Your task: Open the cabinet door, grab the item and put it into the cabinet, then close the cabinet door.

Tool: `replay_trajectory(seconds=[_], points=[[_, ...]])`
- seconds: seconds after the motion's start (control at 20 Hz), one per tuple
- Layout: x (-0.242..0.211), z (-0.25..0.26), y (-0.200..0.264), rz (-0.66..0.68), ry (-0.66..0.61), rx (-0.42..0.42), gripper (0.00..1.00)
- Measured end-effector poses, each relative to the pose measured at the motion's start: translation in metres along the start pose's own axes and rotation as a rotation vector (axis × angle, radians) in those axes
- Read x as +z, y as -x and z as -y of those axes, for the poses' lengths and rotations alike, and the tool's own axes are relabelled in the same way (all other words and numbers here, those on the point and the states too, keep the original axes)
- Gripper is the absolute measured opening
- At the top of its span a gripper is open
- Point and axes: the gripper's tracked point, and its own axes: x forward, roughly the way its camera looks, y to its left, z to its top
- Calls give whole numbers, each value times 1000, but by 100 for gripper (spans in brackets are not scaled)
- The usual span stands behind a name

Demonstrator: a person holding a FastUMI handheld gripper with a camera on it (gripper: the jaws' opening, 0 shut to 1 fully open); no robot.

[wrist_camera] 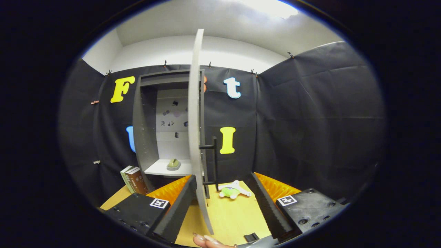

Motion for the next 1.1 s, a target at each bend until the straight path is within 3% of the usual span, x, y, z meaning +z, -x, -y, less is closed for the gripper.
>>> replay_trajectory(seconds=[0.35,0.65,1.1], points=[[-2,-4,-44,14,6,110,98],[-3,-25,-46,15,-4,119,96],[-12,-140,-43,4,-10,217,96]])
